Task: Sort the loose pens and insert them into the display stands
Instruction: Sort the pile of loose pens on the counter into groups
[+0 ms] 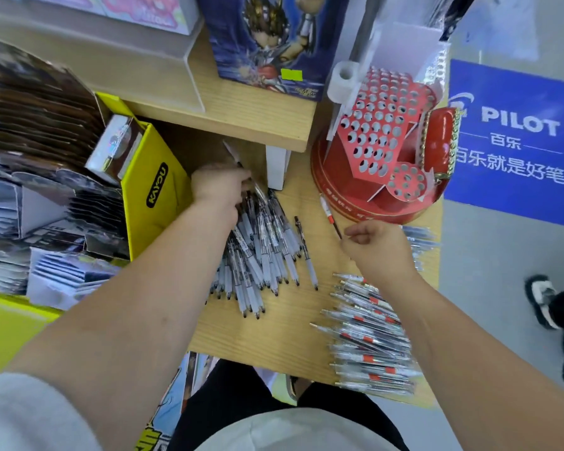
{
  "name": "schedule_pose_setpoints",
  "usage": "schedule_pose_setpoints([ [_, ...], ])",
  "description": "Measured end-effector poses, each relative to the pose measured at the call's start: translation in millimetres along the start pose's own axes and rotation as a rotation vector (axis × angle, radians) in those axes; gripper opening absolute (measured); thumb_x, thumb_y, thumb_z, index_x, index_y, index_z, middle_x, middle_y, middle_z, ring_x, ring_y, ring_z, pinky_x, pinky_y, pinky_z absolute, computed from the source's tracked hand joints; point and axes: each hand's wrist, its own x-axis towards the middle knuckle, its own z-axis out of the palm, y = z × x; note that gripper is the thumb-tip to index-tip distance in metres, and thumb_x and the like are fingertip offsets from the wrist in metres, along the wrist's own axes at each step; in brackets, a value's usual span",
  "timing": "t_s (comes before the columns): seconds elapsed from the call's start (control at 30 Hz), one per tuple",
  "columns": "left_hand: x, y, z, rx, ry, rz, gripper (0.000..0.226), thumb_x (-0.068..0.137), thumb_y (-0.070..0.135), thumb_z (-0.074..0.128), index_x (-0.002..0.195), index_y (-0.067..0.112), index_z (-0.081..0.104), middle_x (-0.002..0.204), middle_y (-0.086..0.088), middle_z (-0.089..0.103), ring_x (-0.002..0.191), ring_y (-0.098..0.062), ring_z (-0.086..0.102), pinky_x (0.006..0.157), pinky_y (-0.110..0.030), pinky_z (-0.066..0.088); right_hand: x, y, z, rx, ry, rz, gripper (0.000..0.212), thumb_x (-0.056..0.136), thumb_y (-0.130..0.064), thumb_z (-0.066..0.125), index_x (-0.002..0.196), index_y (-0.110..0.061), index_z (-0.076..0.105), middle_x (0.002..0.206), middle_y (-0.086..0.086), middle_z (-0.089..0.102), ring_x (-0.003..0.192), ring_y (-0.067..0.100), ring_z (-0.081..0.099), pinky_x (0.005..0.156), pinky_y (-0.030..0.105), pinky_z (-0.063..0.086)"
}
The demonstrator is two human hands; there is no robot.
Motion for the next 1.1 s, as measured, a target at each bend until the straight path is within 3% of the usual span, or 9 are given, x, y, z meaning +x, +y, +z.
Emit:
schedule_pose_setpoints([
  [0.13,-38,-32,-13,-0.03,0.002,0.03,0.02,0.086,0.002,0.074,0.091,0.017,0.062,0.096,-0.01,0.074,0.065,-0.014,0.067,0.055,-0.025,0.052,-20,11,-15,0.057,-0.075,-0.021,0.017,0.081,-0.01,0.076,0.095,-0.018,0.074,0.079,0.001,0.069,0.065,0.01,0.059,0.063,0.022,0.045],
  [0.3,-110,-71,-24,0.068,-0.039,0.042,0.018,0.087,0.003,0.075,0.095,0.015,0.064,0.084,-0.001,0.069,0.061,-0.012,0.064,0.055,-0.025,0.052,-44,32,-42,0.043,-0.144,-0.055,0.017,0.083,-0.008,0.075,0.094,-0.021,0.074,0.082,-0.001,0.069,0.065,0.006,0.059,0.061,0.017,0.048],
  [0.43,-144,-110,-34,0.154,-0.175,-0.042,0.021,0.09,0.003,0.072,0.104,0.016,0.063,0.084,-0.002,0.067,0.069,-0.016,0.065,0.07,-0.033,0.053,-59,52,-63,-0.106,-0.141,-0.083,0.015,0.084,-0.013,0.078,0.095,-0.023,0.076,0.086,-0.005,0.07,0.067,-0.002,0.059,0.064,0.016,0.046],
  [0.6,-161,-149,-37,0.408,-0.367,0.058,0.023,0.088,0.005,0.074,0.106,0.018,0.066,0.081,0.0,0.065,0.069,-0.012,0.062,0.066,-0.024,0.05,-79,83,-77,-0.283,-0.121,-0.09,0.018,0.087,-0.009,0.075,0.096,-0.024,0.075,0.082,-0.012,0.066,0.061,-0.009,0.054,0.058,0.005,0.039],
  [0.7,-171,-162,-34,0.492,-0.419,0.123,0.02,0.088,0.009,0.076,0.103,0.02,0.071,0.08,0.002,0.066,0.065,-0.009,0.059,0.069,-0.028,0.051,-82,93,-83,-0.386,-0.14,-0.129,0.019,0.087,-0.01,0.074,0.104,-0.019,0.076,0.084,-0.014,0.064,0.064,-0.015,0.053,0.06,0.002,0.037],
  [0.9,-192,-177,-24,0.437,-0.335,0.094,0.032,0.09,0.01,0.073,0.117,0.024,0.064,0.077,-0.001,0.065,0.067,-0.011,0.059,0.063,-0.02,0.046,-71,109,-89,-0.442,-0.219,-0.181,0.02,0.089,-0.012,0.073,0.107,-0.02,0.074,0.087,-0.014,0.064,0.066,-0.004,0.052,0.059,0.004,0.036],
  [1.0,-198,-187,-7,0.409,-0.219,0.041,0.035,0.088,0.009,0.073,0.117,0.026,0.061,0.083,-0.007,0.071,0.07,-0.017,0.064,0.066,-0.027,0.049,-54,114,-92,-0.464,-0.339,-0.239,0.019,0.09,-0.015,0.072,0.103,-0.029,0.07,0.092,-0.01,0.066,0.074,0.0,0.056,0.066,0.017,0.041],
  [1.1,-213,-196,23,0.313,-0.077,-0.009,0.036,0.087,0.006,0.073,0.114,0.026,0.06,0.081,-0.01,0.068,0.065,-0.02,0.061,0.065,-0.035,0.051,-32,120,-98,-0.506,-0.434,-0.346,0.018,0.091,-0.018,0.071,0.107,-0.027,0.071,0.094,-0.011,0.066,0.081,0.003,0.058,0.068,0.015,0.042],
])
